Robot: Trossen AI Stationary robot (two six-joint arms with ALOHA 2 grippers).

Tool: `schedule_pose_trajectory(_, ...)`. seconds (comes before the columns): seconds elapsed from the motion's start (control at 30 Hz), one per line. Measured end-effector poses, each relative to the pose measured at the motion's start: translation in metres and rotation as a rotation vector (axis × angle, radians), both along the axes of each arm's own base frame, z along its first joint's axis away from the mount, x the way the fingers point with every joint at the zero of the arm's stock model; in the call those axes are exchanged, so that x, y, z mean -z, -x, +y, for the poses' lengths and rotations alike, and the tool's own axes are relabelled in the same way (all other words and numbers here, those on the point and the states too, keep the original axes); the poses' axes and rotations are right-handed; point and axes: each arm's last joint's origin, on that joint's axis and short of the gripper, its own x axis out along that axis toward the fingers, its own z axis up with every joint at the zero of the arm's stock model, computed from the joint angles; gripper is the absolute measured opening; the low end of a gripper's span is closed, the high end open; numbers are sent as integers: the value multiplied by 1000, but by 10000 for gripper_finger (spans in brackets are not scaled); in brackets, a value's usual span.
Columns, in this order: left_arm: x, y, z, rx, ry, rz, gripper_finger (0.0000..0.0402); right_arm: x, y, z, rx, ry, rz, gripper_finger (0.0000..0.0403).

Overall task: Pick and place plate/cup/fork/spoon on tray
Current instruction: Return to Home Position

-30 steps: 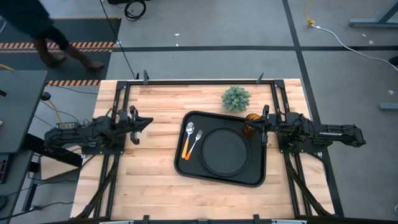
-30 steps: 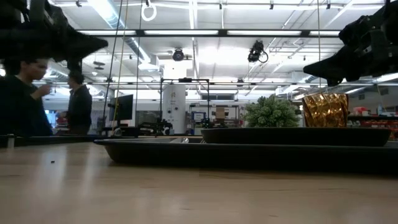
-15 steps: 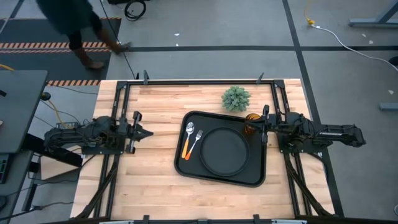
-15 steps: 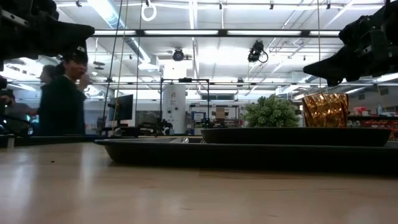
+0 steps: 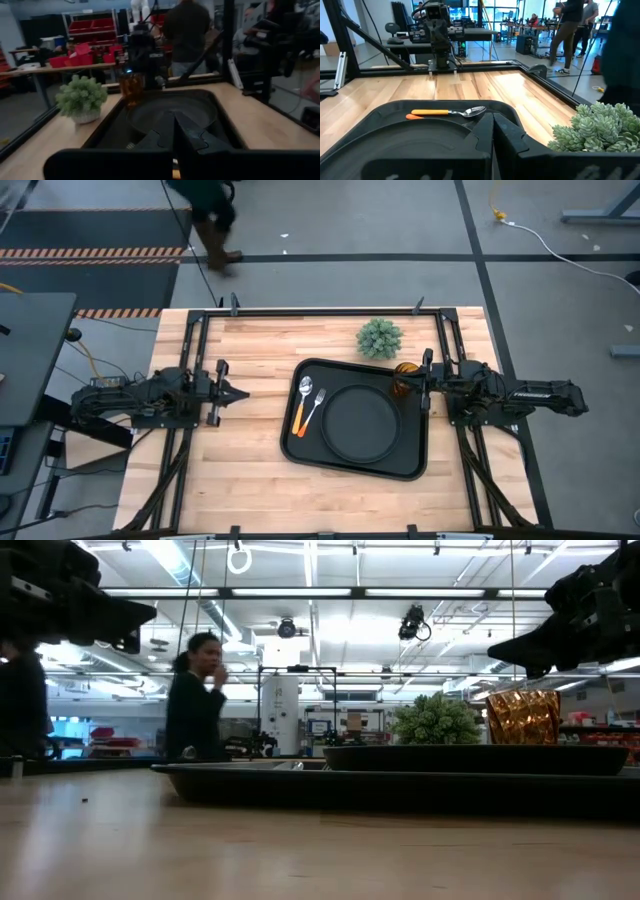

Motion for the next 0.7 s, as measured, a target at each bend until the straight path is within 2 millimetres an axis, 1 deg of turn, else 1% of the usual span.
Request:
schedule_pose_trajectory(0.13,1,0,1,-28,-4,10,7,0,0,0,0,0,0,18)
schedule_pose_trajectory(0.3,-3,0,1,-25,-6,-35,7,0,0,0,0,0,0,18)
schedule_pose_trajectory(0.7,-4,0,1,-25,-5,-41,7,0,0,0,0,0,0,18)
